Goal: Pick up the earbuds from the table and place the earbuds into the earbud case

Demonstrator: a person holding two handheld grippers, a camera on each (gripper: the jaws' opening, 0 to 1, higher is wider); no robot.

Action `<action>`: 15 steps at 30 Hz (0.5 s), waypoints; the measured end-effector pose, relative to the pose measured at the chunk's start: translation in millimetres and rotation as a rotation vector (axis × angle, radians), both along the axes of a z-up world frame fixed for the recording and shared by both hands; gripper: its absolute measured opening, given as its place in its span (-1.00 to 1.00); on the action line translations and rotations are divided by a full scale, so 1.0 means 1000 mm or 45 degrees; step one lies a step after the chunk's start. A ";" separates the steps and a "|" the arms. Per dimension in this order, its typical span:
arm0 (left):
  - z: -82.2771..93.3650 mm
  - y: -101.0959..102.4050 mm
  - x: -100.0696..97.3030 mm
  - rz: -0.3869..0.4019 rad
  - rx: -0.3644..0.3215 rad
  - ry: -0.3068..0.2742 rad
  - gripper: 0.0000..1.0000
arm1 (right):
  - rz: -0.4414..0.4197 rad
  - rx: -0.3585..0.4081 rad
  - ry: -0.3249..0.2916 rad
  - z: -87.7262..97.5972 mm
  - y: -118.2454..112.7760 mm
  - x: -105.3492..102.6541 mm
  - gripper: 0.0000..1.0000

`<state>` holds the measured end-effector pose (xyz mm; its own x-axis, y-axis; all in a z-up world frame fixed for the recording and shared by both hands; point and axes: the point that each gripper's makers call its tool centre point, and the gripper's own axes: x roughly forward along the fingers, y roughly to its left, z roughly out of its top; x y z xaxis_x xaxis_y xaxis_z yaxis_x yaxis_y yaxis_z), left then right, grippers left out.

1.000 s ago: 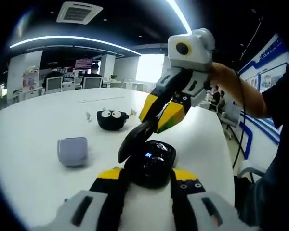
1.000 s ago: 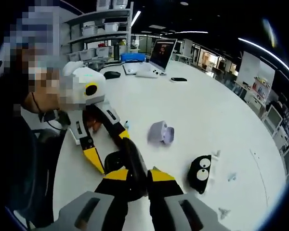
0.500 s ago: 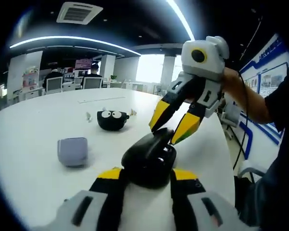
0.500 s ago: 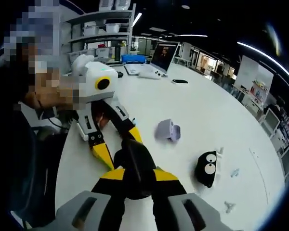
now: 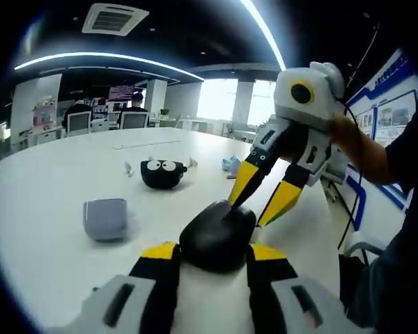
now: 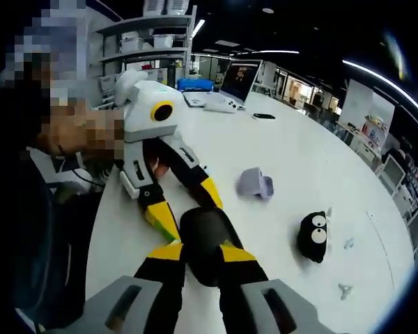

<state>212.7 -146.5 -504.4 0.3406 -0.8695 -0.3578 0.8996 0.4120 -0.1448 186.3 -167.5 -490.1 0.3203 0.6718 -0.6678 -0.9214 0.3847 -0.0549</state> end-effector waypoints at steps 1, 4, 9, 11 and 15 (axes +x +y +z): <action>0.000 0.000 0.000 0.000 0.000 0.000 -0.20 | 0.001 0.015 -0.009 0.001 0.001 0.000 -0.65; 0.000 0.000 0.000 0.000 0.000 0.000 -0.20 | -0.011 0.024 0.006 0.000 0.002 -0.001 -0.64; 0.000 0.000 -0.001 -0.006 -0.003 0.013 -0.18 | -0.037 0.037 -0.014 0.003 -0.003 0.000 -0.45; 0.000 0.002 -0.001 -0.011 0.005 0.015 -0.14 | -0.065 0.042 -0.033 0.005 -0.010 0.003 -0.26; 0.000 0.003 -0.005 -0.067 0.057 -0.013 -0.04 | -0.102 0.036 -0.040 -0.001 -0.025 0.006 -0.08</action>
